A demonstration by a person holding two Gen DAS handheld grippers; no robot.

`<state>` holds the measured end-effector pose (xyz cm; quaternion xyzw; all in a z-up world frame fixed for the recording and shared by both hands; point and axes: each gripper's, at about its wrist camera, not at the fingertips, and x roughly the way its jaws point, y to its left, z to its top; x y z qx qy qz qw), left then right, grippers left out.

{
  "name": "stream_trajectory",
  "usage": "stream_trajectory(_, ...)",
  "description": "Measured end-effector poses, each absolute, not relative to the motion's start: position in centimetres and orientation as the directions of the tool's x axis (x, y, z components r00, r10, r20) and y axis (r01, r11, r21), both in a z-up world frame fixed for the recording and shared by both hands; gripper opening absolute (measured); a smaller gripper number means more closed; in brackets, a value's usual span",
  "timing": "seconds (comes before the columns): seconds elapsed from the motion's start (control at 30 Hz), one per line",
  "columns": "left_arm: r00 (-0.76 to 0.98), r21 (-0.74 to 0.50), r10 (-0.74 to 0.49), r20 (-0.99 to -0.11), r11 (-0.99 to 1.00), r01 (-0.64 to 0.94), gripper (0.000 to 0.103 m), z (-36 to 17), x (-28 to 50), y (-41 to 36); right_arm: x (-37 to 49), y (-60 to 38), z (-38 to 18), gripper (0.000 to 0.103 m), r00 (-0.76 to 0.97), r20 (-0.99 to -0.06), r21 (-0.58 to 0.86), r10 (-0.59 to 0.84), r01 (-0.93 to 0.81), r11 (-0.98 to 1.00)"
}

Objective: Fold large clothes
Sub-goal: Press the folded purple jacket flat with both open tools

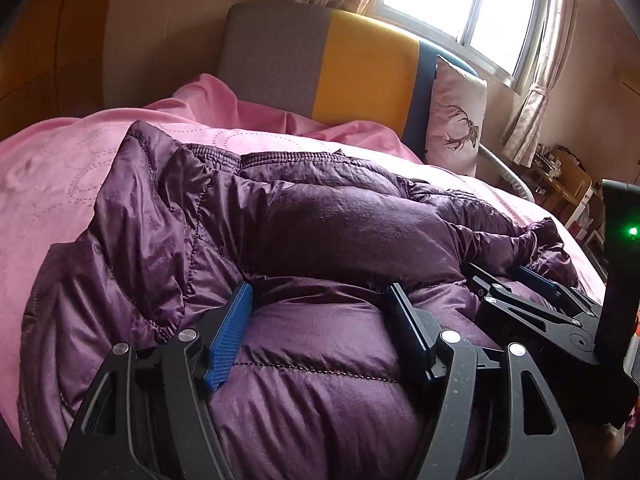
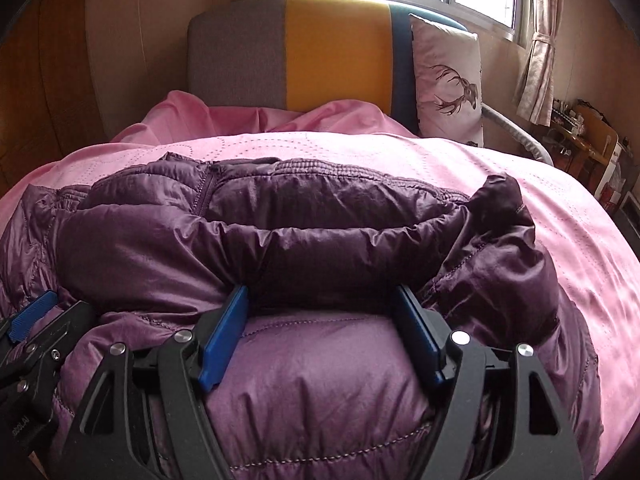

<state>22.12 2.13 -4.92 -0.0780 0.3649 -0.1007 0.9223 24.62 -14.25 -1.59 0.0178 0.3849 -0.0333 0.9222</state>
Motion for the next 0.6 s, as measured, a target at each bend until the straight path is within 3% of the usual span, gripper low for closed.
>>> stream_trajectory(0.27,0.690,-0.201,-0.225,-0.688,0.973,0.116,0.067,-5.3,22.8,1.6,25.2,-14.9,-1.6,0.075,0.667,-0.745,0.051,-0.005,0.065,0.997)
stream_trajectory(0.37,0.677,-0.193,-0.225,-0.701,0.973,0.124,0.067,-4.5,22.8,1.5,24.3,-16.5,-0.2,0.079,0.667,-0.740,0.146,0.085,0.036,0.989)
stream_trajectory(0.43,0.681,-0.168,-0.205,-0.703,0.978,0.121,0.068,-3.4,22.3,1.4,22.9,-17.4,1.1,0.089,0.693,-0.716,0.157,0.088,0.038,0.987)
stream_trajectory(0.6,0.745,-0.178,-0.241,-0.622,0.970,0.165,0.069,-0.4,18.5,0.5,18.7,-21.6,3.1,0.094,0.745,-0.666,0.192,0.042,0.116,0.974)
